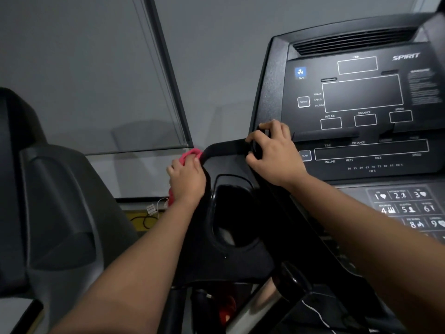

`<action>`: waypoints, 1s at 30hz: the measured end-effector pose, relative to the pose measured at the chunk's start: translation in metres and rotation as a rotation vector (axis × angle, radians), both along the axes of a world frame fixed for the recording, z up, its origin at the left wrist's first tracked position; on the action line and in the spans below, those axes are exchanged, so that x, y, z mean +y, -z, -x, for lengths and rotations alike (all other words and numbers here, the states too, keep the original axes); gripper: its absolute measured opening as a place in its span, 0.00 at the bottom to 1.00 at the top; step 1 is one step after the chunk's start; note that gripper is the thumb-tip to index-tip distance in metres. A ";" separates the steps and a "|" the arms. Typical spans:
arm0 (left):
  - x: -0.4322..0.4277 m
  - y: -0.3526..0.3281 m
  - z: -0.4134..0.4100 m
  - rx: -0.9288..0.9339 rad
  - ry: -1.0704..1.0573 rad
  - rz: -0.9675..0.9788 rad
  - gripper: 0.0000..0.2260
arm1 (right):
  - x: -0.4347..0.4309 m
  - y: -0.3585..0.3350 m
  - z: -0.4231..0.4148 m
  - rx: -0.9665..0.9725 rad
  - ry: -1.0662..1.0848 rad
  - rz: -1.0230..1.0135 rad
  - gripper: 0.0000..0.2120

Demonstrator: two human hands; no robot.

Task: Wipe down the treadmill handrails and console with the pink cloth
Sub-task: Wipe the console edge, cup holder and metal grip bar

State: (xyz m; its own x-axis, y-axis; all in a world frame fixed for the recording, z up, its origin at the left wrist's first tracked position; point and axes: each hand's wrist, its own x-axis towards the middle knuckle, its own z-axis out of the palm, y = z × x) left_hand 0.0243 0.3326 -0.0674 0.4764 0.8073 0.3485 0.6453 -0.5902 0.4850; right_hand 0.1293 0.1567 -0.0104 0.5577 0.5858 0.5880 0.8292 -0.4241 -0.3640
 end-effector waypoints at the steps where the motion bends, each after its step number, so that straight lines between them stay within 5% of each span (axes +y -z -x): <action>1: -0.006 0.001 -0.003 -0.036 0.047 -0.096 0.20 | 0.000 -0.001 0.000 0.003 0.001 0.001 0.14; 8: -0.019 0.025 0.013 0.063 0.463 -0.533 0.19 | -0.001 -0.001 -0.002 0.010 -0.005 -0.012 0.14; 15: -0.030 0.016 0.035 0.050 0.457 -0.346 0.12 | -0.003 0.000 -0.001 0.024 -0.019 -0.013 0.14; 22: -0.044 0.019 0.077 0.268 0.417 -0.291 0.14 | -0.005 -0.002 0.002 0.036 -0.018 0.001 0.15; 27: -0.044 0.009 0.085 0.222 0.410 0.033 0.07 | -0.004 -0.002 0.003 0.016 -0.002 0.012 0.15; 30: -0.044 0.006 0.072 0.307 0.387 -0.027 0.08 | -0.002 -0.002 0.004 -0.005 0.009 0.015 0.14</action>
State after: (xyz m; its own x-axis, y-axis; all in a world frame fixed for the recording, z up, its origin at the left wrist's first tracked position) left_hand -0.0481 0.2885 -0.0739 0.8236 0.5432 0.1631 0.4869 -0.8247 0.2878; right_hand 0.1255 0.1546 -0.0079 0.5603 0.5891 0.5822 0.8270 -0.4372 -0.3534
